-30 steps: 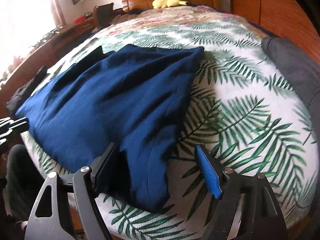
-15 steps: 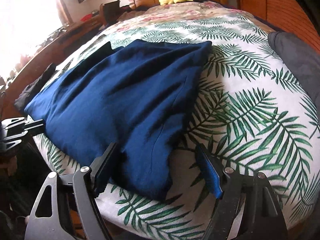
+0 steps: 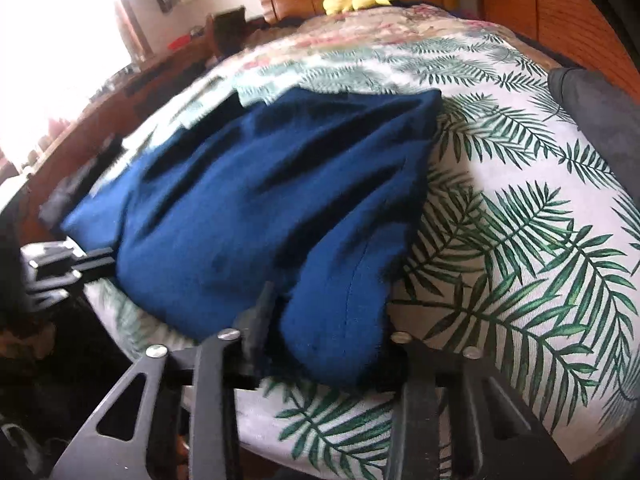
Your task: Fold large clothes
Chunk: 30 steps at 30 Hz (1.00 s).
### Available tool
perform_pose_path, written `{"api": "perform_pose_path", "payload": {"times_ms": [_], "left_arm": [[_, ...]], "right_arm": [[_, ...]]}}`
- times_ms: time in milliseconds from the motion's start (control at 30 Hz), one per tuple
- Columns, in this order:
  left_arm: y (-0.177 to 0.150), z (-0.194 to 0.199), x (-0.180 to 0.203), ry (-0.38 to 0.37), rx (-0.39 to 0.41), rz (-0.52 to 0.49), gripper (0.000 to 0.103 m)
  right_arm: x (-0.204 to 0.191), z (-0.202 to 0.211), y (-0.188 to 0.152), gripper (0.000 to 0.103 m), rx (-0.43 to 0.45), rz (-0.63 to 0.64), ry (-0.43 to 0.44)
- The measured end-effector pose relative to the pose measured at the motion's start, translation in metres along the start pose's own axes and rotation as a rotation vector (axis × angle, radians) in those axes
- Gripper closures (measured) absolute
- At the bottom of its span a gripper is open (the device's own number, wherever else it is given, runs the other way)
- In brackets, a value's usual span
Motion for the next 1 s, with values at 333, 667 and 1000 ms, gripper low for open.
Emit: {"api": "perform_pose_path", "payload": {"times_ms": [333,667,1000], "left_arm": [[0.007,0.064,-0.014,0.004,0.134,0.018,0.095],[-0.011,0.12,-0.093,0.1,0.216,0.138,0.095],[-0.035,0.157,-0.16,0.185,0.262,0.23,0.095]], "right_arm": [[-0.04,0.038,0.051,0.083,0.219,0.025,0.065],[-0.161,0.018,0.133,0.084,0.288,0.279,0.162],[-0.284,-0.096,0.15,0.081,0.146,0.358,0.349]]}}
Point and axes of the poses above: each gripper's, at about its wrist camera, not at the fingertips, and z roughly against the way its jaws point, x to its right, y to its top, the point moved 2 cm from there along -z, roughly the way its jaws point, and after that the axes turned 5 degrees about z, right-handed, at the moved point
